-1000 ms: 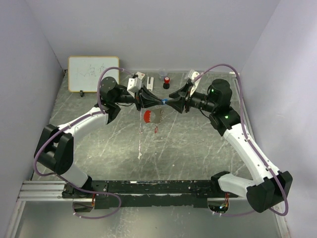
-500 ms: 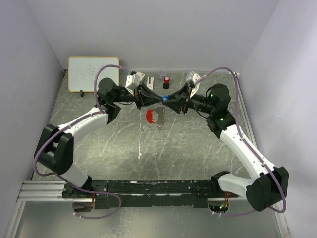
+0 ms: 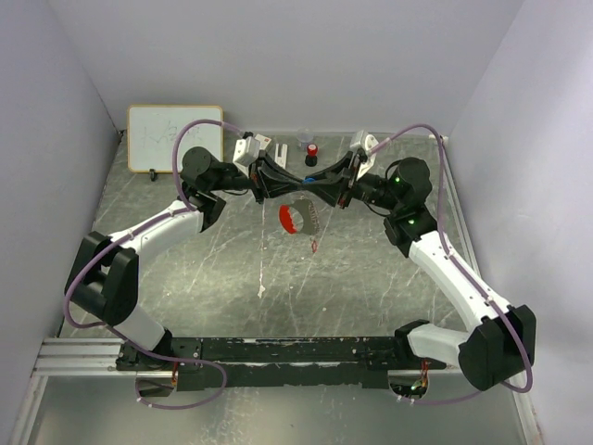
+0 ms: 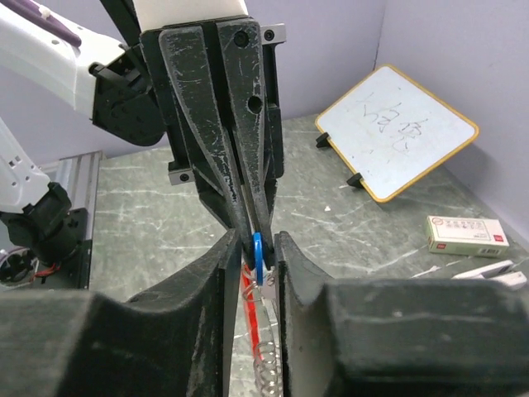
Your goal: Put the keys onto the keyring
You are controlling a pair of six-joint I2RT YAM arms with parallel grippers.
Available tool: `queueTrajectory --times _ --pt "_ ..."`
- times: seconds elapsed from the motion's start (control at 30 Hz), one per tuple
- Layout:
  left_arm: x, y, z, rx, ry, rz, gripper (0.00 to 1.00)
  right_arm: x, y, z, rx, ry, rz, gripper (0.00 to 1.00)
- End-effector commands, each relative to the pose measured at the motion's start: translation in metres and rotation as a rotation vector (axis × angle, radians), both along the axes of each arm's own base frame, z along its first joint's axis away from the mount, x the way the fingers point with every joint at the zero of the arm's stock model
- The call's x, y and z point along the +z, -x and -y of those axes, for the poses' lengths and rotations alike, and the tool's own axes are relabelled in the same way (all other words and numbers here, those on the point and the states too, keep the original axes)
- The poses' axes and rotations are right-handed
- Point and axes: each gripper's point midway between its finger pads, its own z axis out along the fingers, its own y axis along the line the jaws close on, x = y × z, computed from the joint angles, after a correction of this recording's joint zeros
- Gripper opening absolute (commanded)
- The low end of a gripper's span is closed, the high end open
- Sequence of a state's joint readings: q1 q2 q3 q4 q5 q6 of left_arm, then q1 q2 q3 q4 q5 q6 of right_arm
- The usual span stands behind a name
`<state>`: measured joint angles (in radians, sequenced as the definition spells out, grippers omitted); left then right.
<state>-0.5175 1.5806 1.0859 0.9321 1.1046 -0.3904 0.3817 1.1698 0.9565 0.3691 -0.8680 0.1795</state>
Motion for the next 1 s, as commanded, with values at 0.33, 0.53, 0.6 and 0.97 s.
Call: queueTrajectory --times 0.33,0.53,0.6,0.97 --pt "0.009 0.002 -0.002 -0.014 0.020 0.042 0.07 0.007 -0.004 0.000 0.003 -0.037 0.026 0.00" --pt "0.009 -0.014 -0.003 0.100 0.013 0.030 1.00 0.013 -0.008 0.008 -0.067 -0.061 0.029 0.00" --pt "0.012 -0.025 -0.008 0.186 0.012 0.033 1.00 0.016 -0.007 0.011 -0.081 -0.063 0.039 0.00" --pt "0.002 -0.030 -0.037 0.412 0.006 0.079 1.00 0.025 -0.006 0.022 -0.149 -0.076 0.038 0.00"
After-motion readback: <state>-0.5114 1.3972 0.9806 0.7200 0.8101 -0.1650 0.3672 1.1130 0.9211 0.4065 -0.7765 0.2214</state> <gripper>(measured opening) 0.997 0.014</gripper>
